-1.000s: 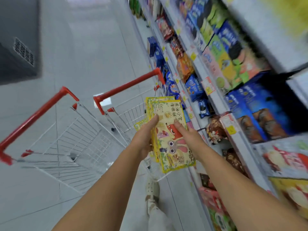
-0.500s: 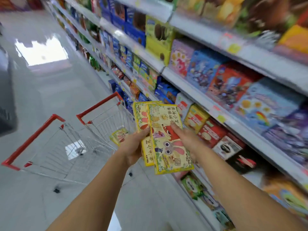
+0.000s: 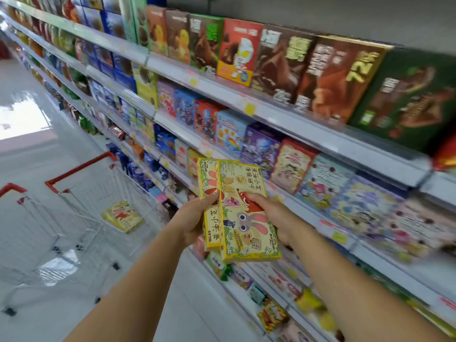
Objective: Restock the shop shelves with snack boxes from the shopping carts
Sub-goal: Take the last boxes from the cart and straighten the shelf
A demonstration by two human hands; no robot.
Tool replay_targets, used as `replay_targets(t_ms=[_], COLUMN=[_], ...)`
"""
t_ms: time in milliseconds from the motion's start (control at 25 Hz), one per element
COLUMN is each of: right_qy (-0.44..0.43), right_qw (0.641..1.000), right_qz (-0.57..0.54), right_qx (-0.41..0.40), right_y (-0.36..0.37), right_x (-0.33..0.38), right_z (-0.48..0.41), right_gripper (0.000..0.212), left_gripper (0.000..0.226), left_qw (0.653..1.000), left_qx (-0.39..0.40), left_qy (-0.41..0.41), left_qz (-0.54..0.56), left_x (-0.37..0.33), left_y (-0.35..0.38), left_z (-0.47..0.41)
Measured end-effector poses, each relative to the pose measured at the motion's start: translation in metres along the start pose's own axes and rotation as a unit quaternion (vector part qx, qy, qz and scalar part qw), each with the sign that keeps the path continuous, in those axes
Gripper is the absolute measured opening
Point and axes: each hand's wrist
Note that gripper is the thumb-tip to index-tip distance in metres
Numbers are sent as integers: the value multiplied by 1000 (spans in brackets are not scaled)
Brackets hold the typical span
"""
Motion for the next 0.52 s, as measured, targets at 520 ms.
replay_targets(t_ms=[520], right_qy=[-21], right_qw=[992], right_qz=[-23], right_qx=[-121], right_y=[-275], right_x=[-56], right_z=[158], right_gripper=[29], left_gripper=[44], left_qw=[994], left_qx=[81], left_qy=[-56], left_qz=[-43], left_x=[105], left_y=[223], left_z=[113])
Point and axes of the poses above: each hand's wrist, its own z-axis away from the middle knuckle, its own y-axis out of the palm, x = y × z, and after that the axes turned 12 degrees about -x, right-handed
